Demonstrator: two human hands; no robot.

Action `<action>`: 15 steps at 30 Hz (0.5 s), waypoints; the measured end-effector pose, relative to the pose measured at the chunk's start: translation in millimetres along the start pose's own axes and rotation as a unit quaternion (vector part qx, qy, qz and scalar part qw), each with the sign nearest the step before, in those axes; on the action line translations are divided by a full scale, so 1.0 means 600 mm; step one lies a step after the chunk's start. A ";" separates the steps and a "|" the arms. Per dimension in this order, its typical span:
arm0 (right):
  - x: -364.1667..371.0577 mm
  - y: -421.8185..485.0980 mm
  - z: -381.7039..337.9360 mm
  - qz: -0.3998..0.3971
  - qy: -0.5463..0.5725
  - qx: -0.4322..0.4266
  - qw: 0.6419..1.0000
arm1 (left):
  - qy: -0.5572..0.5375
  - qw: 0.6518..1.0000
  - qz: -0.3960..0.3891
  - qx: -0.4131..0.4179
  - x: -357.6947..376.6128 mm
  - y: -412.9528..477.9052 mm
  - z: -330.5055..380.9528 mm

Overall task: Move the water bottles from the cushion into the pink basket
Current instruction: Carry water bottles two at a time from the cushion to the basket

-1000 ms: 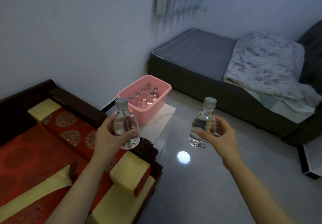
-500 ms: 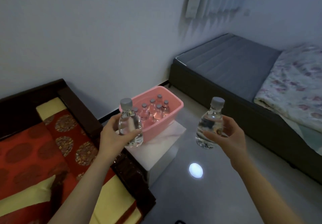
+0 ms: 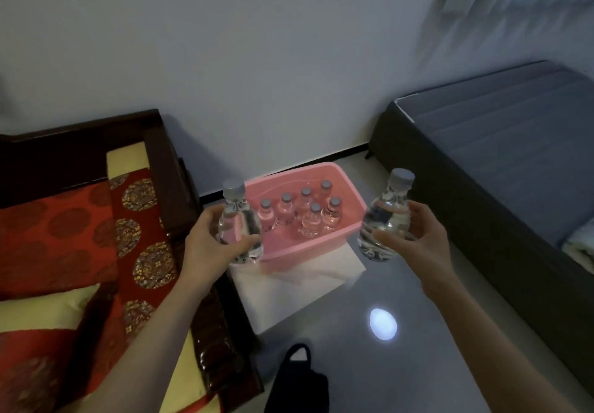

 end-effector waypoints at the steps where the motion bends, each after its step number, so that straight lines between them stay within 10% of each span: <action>1: 0.011 0.025 0.005 -0.013 0.001 -0.002 1.000 | 0.004 1.000 0.007 -0.004 0.004 0.015 -0.008; 15: 0.148 0.311 0.031 -0.099 -0.008 -0.007 0.995 | 0.017 0.998 0.054 -0.031 0.086 0.217 -0.083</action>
Point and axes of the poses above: each hand's wrist, its own y-axis towards the middle knuckle, its own x-axis out of the palm, z = x × y, the point moved 8 cm from there along y, towards the middle knuckle, and after that the axes turned 11 degrees about -y, right-handed, at the moved point
